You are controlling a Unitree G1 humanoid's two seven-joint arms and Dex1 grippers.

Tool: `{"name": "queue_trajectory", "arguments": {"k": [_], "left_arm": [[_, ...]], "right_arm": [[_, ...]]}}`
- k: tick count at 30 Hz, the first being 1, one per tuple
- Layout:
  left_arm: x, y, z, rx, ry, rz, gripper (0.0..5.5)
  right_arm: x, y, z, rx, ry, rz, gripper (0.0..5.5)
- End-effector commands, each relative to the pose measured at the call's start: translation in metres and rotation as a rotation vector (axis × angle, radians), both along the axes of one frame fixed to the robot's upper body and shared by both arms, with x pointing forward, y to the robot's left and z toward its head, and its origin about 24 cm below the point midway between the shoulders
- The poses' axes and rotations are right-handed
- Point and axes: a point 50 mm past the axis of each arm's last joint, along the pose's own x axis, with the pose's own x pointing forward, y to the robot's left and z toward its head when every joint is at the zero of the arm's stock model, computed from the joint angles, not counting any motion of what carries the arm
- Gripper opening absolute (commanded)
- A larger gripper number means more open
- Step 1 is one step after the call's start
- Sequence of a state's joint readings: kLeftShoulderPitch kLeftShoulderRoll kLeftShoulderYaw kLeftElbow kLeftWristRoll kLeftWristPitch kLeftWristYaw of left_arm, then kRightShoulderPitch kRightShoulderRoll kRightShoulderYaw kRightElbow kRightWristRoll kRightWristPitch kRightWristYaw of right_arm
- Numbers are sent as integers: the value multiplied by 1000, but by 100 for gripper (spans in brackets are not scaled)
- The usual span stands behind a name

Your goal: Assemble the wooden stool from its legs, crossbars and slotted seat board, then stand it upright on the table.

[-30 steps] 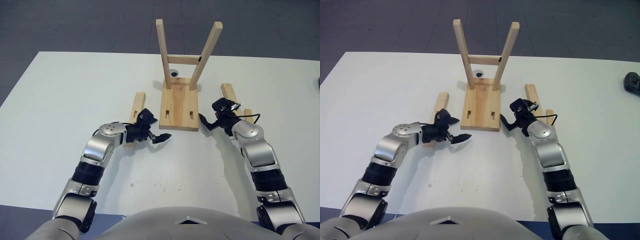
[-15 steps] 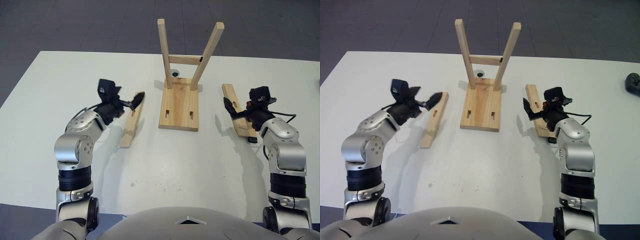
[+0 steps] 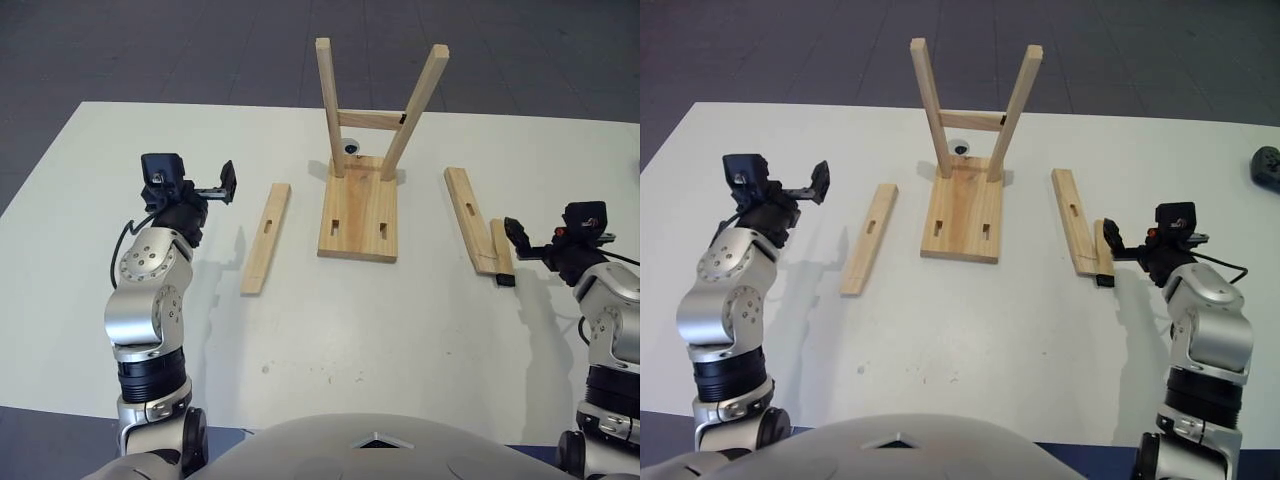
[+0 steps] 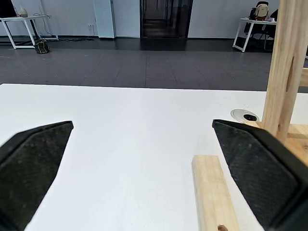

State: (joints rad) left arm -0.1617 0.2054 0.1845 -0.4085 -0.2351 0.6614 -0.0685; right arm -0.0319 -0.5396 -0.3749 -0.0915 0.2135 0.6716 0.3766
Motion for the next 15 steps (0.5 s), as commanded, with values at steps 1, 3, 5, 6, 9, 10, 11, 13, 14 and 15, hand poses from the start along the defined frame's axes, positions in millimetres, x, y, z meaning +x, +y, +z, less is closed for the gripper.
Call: {"name": "queue_trajectory", "arguments": {"k": [1, 3, 5, 6, 9, 10, 11, 13, 14, 15], "left_arm": [[3, -8, -3, -4, 12, -26, 540], [3, -8, -7, -4, 31, -25, 540], [3, -9, -10, -6, 45, -27, 540], [3, -9, -11, -4, 48, -28, 540], [3, -10, -14, -6, 63, -28, 540], [3, -11, -15, -6, 66, -30, 540], [3, -13, -16, -7, 69, -35, 540], [2, -15, -17, -6, 72, -43, 540], [1, -16, -18, -7, 75, -45, 540], [1, -16, -19, -5, 78, -46, 540]], "right_arm": [[0, -1, -13, -65, 113, 13, 539], [0, 0, -19, -103, 154, 24, 539], [-2, 1, -22, -134, 185, 39, 539], [-2, 1, -22, -146, 194, 43, 539], [-4, 3, -24, -163, 229, 60, 539], [-5, 3, -26, -165, 243, 55, 539], [-6, 1, -28, -153, 256, 38, 539], [-7, -1, -29, -147, 270, 20, 518], [-8, -1, -30, -135, 275, 12, 510], [-9, -1, -30, -114, 280, 2, 495]]}}
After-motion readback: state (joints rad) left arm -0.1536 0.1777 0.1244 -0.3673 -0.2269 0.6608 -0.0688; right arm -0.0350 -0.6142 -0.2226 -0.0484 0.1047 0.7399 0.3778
